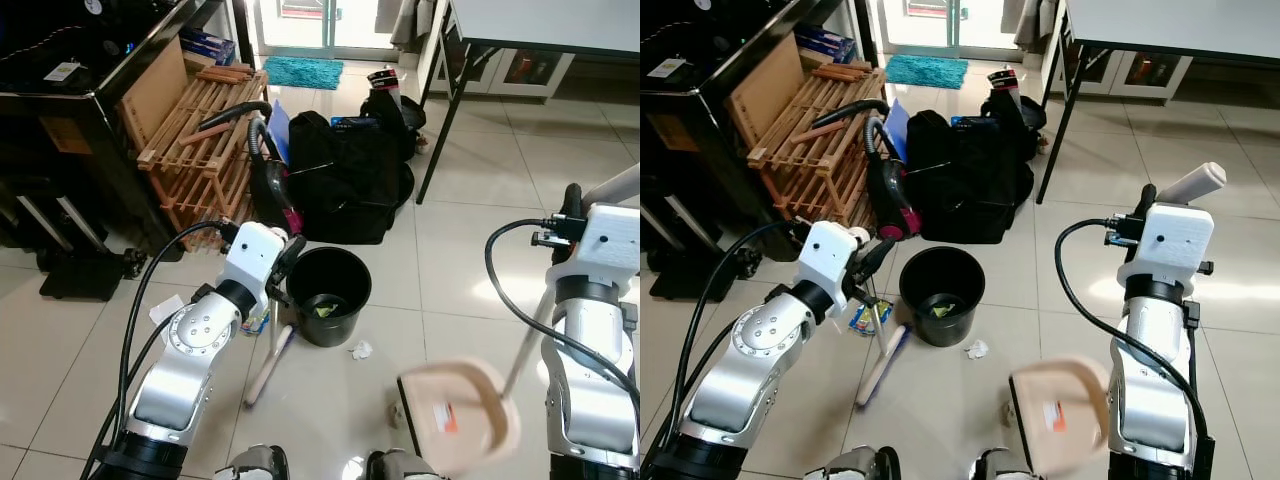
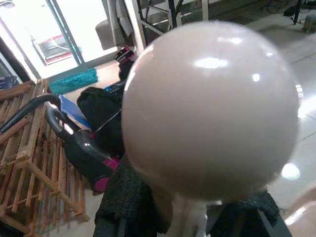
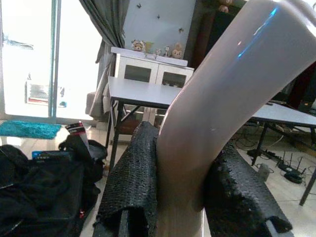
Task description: Sweep floor
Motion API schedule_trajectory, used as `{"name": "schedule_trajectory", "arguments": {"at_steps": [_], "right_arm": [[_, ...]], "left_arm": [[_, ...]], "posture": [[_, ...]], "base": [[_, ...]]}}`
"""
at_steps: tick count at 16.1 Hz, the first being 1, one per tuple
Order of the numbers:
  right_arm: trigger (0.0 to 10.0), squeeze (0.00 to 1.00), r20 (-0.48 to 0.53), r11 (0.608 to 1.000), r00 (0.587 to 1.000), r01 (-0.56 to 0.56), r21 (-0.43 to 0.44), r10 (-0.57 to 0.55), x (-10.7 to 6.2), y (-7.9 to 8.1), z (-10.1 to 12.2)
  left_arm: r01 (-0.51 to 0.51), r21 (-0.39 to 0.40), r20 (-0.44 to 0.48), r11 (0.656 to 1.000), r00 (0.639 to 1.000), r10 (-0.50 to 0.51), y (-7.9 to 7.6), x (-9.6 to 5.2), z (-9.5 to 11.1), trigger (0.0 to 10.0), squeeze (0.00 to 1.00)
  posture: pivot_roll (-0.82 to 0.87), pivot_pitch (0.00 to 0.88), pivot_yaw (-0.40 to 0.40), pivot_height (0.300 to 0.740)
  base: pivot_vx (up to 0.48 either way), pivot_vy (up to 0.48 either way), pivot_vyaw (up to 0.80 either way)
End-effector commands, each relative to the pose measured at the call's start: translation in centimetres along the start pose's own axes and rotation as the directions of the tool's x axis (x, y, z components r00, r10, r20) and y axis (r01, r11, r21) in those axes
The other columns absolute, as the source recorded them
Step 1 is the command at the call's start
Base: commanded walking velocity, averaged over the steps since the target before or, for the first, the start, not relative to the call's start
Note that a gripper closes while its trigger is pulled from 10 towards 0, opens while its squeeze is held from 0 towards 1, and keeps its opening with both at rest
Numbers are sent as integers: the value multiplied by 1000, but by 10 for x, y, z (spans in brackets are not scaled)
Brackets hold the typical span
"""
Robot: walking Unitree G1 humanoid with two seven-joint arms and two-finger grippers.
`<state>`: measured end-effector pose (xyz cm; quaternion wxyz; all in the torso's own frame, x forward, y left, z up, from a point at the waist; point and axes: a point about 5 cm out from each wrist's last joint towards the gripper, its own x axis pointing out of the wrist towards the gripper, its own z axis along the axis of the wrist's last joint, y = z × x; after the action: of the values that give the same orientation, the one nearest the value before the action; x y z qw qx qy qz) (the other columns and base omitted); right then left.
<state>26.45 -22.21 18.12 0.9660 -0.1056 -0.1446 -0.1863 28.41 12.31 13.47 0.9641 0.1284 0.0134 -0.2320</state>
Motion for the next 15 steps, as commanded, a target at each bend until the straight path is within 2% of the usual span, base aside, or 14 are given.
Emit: {"name": "schedule_trajectory", "arguments": {"at_steps": [1,5,8,10,15], "right_arm": [[10000,0,7,999,1000,-6,44,6,3,4,3],[10000,0,-61,992,998,18,125,-10,-3,11,-6],[10000,0,-59,989,998,5,150,3,-6,16,-4],[10000,0,-93,980,995,45,196,-28,-8,14,-5],[10000,0,-93,980,995,42,193,-24,-11,16,-3]], "left_arm": [[-13,33,27,999,1000,12,2,1,6,10000,0],[-36,48,0,998,999,36,7,-9,-1,10000,0],[-38,50,8,998,999,37,7,-10,1,10000,0],[-36,45,20,998,999,35,7,-9,4,10000,0],[-27,38,24,999,999,26,2,-10,3,10000,0]], "posture": [[-44,154,18,740],[-36,162,14,740],[-39,160,17,740],[-43,160,20,740],[-50,165,22,740]], "base": [[0,0,0],[0,-259,0],[0,-480,0],[0,-480,0],[0,-480,-380]]}}
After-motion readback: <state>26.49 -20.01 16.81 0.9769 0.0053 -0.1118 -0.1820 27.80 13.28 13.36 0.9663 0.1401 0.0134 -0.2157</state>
